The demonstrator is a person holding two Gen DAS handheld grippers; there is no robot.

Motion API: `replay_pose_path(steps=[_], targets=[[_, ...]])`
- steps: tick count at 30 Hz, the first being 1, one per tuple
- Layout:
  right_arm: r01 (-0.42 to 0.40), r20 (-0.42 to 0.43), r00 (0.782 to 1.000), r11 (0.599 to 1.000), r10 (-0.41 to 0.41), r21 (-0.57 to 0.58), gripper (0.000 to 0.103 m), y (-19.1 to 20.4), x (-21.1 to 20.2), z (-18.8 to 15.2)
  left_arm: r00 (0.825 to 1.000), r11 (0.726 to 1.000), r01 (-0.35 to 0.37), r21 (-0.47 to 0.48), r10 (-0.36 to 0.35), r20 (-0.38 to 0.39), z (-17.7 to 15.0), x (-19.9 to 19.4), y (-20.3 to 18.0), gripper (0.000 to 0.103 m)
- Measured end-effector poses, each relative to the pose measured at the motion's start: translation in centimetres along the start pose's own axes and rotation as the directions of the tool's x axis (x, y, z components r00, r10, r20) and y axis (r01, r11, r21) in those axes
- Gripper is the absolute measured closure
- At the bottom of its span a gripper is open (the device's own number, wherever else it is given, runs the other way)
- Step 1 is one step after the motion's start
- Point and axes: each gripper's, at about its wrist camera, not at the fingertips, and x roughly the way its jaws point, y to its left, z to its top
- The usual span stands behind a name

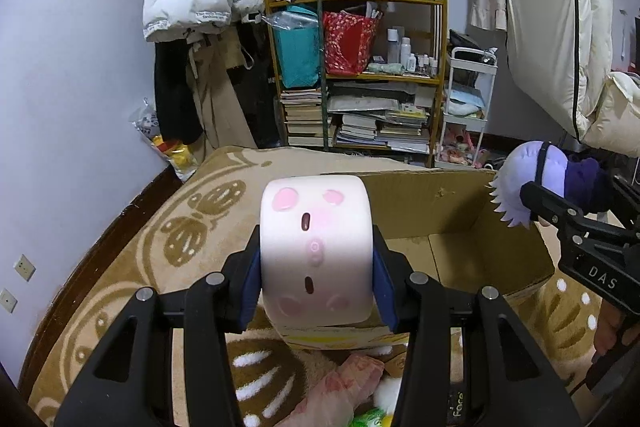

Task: Organize soft objects
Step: 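Lift the pink plush with the left tool while the right tool carries the doll toward the box, then open both tools to drop the pink plush and doll into the box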

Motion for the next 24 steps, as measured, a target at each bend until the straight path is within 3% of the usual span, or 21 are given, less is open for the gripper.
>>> replay_pose_path(steps=[18, 24], targets=[[-0.006, -0.053, 0.999, 1.0, 0.008, 0.025, 0.029, -0.4, 2.4, -1.1, 0.994, 0.996, 0.071, -0.046, -0.074, -0.079, -0.7, 3.2, -0.1, 0.055], [-0.017, -0.063, 0.998, 1.0, 0.018, 0.023, 0.027, -0.2, 2.7, -1.5, 0.996, 0.999, 0.051, -0.011, -0.052, -0.07, -0.9, 2.9, -0.7, 0.047]])
